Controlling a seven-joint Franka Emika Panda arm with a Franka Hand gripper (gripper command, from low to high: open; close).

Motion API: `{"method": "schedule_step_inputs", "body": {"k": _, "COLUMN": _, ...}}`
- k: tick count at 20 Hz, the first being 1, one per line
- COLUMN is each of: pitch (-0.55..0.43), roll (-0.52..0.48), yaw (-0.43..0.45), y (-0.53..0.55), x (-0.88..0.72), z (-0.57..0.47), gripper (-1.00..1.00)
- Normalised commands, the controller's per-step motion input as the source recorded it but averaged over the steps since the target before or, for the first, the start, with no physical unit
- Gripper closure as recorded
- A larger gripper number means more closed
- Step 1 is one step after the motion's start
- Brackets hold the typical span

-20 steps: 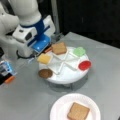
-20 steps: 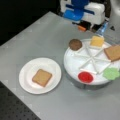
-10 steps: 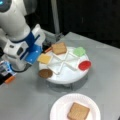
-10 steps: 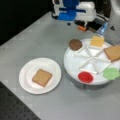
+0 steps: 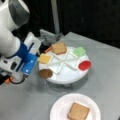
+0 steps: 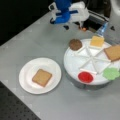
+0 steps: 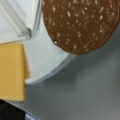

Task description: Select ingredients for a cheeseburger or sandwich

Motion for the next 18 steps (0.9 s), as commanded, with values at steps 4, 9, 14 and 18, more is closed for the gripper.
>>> {"method": "schedule_step_inputs", "body": {"k": 4, "pitch": -0.037, "roll": 0.444, "yaw": -0.002, "y": -0.11, "x": 0.17, "z": -0.05, "gripper": -1.00}}
{"method": "schedule_step_inputs", "body": {"k": 9, "pitch": -0.007, "roll": 0.291, "yaw": 0.048, "y": -0.09, "x": 0.17, "z": -0.10, "gripper": -1.00}}
{"method": "schedule_step_inputs", "body": {"k": 14, "pitch": -0.064, "roll": 0.243, "yaw": 0.050, "y": -0.08, "x": 0.19, "z": -0.11, "gripper": -1.00}}
{"method": "schedule_step_inputs", "body": {"k": 18, "pitch": -0.107, "roll": 0.266, "yaw": 0.091, "y": -0.16, "x": 0.20, "z": -0.18, "gripper": -1.00}}
